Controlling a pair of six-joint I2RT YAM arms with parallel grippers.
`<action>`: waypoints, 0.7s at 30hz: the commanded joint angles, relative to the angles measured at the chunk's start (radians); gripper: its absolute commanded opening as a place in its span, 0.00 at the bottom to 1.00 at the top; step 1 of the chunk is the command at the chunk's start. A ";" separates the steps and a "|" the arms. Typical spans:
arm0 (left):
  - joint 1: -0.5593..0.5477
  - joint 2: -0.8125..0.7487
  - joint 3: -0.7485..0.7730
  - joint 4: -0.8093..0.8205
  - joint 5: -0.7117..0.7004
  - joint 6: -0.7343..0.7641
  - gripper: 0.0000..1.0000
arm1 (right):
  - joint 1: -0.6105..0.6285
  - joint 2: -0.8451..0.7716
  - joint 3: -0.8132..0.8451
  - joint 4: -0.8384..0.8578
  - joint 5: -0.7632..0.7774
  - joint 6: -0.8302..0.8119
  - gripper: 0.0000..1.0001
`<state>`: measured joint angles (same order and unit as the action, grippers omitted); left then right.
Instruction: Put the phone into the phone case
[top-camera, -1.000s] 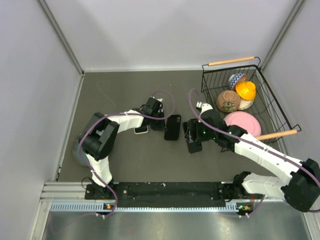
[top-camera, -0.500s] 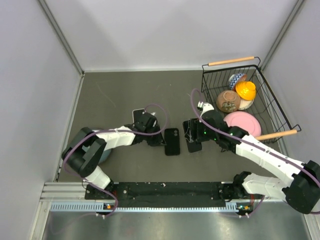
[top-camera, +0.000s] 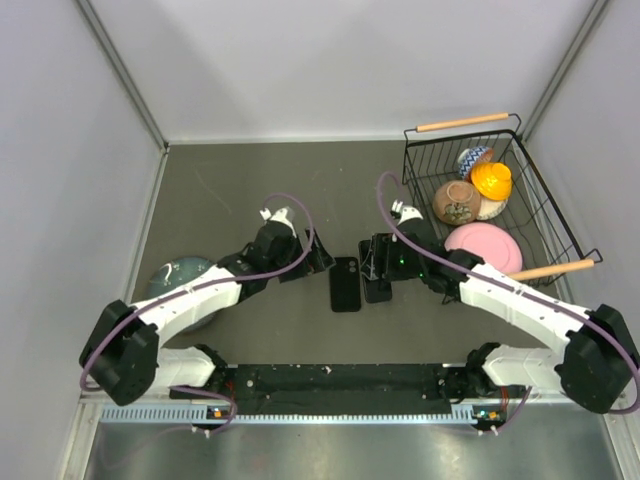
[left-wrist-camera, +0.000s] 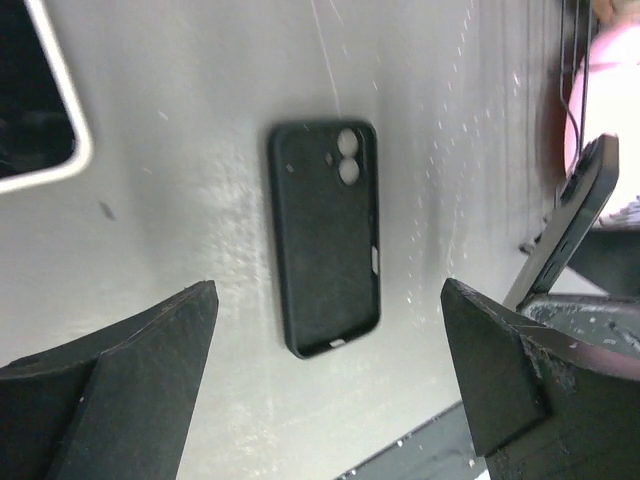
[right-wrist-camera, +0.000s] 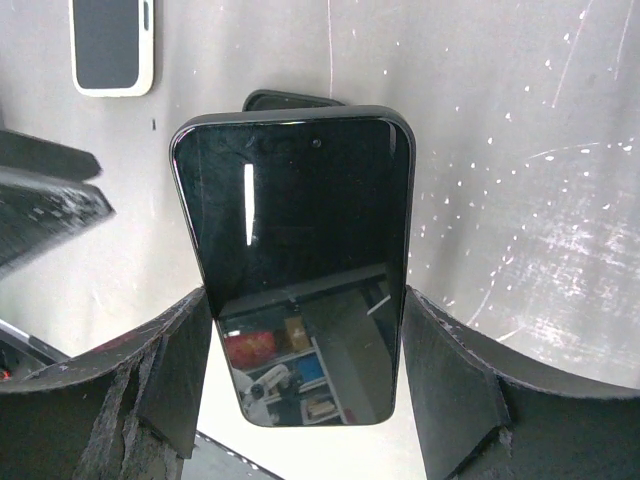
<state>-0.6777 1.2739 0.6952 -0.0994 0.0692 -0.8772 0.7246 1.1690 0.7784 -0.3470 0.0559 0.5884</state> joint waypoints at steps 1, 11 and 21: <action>0.061 -0.062 0.082 -0.111 -0.120 0.132 0.99 | 0.021 0.040 0.036 0.137 0.035 0.097 0.36; 0.358 -0.116 0.124 -0.296 -0.029 0.282 0.99 | 0.088 0.268 0.192 0.160 0.134 0.183 0.37; 0.437 -0.136 0.057 -0.218 0.162 0.234 0.99 | 0.150 0.369 0.242 0.163 0.225 0.268 0.37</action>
<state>-0.2581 1.1622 0.7788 -0.3725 0.1368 -0.6323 0.8448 1.5333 0.9703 -0.2436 0.2081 0.8047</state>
